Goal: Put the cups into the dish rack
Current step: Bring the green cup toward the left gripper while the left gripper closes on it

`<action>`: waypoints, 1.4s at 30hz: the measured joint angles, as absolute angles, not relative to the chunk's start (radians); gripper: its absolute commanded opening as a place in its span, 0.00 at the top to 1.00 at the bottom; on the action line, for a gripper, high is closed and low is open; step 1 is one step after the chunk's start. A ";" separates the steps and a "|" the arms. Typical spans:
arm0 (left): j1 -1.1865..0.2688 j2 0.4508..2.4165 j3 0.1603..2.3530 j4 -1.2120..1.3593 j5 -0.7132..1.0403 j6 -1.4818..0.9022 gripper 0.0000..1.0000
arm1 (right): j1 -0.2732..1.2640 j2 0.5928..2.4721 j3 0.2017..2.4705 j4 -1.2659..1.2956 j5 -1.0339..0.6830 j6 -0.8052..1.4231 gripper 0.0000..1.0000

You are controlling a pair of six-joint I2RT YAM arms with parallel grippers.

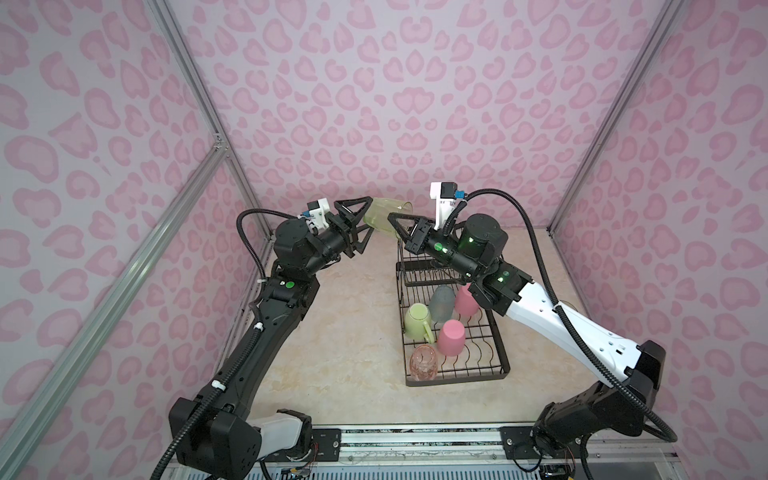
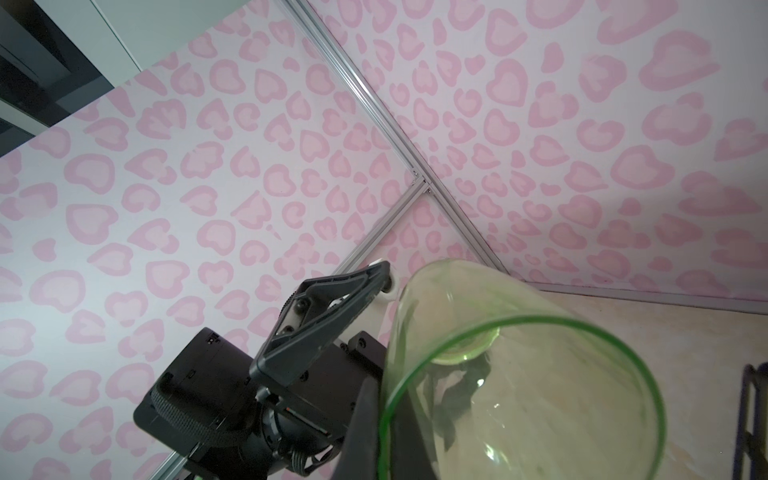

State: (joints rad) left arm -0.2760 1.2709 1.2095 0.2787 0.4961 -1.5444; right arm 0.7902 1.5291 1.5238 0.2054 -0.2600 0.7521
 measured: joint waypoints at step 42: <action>-0.273 1.303 1.138 0.472 0.391 -1.516 0.38 | 0.796 1.647 1.642 0.210 -0.274 1.005 1.00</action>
State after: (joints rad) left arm -0.2726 1.3029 1.1381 0.4717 0.3908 -1.5162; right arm 0.7963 1.6474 1.6417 0.2104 -0.2745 1.0050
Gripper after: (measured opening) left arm 0.667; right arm 0.050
